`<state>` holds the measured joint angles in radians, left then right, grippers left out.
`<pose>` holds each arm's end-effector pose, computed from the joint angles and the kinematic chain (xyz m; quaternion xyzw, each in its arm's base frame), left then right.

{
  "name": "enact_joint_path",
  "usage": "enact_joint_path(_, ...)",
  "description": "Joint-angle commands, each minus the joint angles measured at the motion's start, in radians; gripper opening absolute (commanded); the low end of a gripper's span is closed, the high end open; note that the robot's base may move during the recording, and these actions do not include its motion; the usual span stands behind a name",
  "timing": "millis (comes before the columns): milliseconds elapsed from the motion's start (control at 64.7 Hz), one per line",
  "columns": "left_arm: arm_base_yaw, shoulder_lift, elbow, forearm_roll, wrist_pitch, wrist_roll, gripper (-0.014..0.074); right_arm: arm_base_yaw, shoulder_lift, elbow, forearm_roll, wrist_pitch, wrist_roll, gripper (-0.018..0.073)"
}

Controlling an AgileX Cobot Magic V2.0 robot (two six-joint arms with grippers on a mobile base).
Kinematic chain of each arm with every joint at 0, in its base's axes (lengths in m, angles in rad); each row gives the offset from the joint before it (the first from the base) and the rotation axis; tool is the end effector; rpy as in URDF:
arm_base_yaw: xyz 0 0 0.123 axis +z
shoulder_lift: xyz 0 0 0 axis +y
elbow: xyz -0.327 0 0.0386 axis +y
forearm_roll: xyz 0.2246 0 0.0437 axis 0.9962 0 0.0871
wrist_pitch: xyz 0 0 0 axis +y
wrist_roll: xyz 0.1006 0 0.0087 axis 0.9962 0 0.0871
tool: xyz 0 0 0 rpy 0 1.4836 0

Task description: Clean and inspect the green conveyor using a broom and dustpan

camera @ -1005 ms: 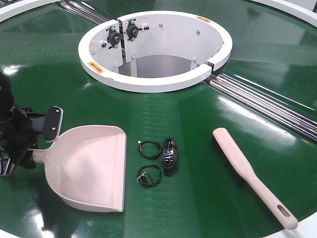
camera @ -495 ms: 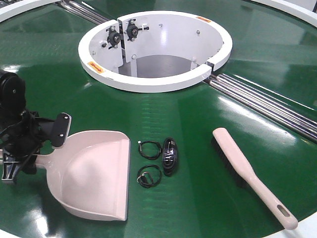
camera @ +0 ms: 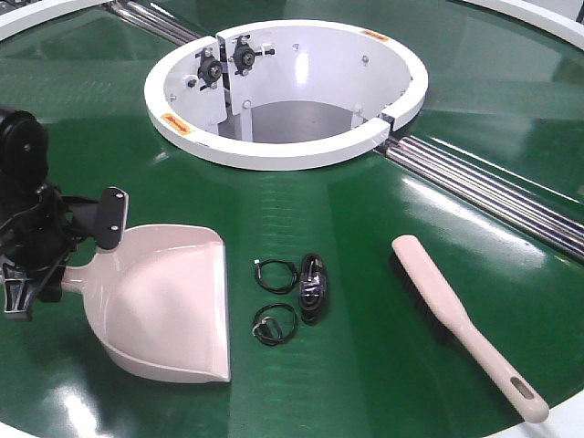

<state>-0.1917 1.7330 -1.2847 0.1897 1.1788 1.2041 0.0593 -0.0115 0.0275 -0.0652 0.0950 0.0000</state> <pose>0.3134 -0.0429 0.2821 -0.6663 -0.7403 -0.0845 0.0293 -0.0012 -0.0007 0.1955 -0.0422 0.7142 -0.0042 0.6987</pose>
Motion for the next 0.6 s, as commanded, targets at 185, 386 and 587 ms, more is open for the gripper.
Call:
enact_joint_path(185,-0.070,-0.048,-0.030,0.051,-0.029,-0.008,-0.0008,-0.008,-0.012,0.004,-0.006,-0.074,0.000,-0.0009)
enact_joint_path(386,-0.072,-0.037,-0.030,0.048,-0.028,-0.008,-0.0008,-0.008,-0.012,0.004,-0.006,-0.074,0.000,-0.0009)
enact_joint_path(587,-0.072,-0.013,-0.032,0.033,-0.011,-0.008,-0.0008,-0.008,-0.012,0.004,-0.006,-0.074,0.000,-0.0009)
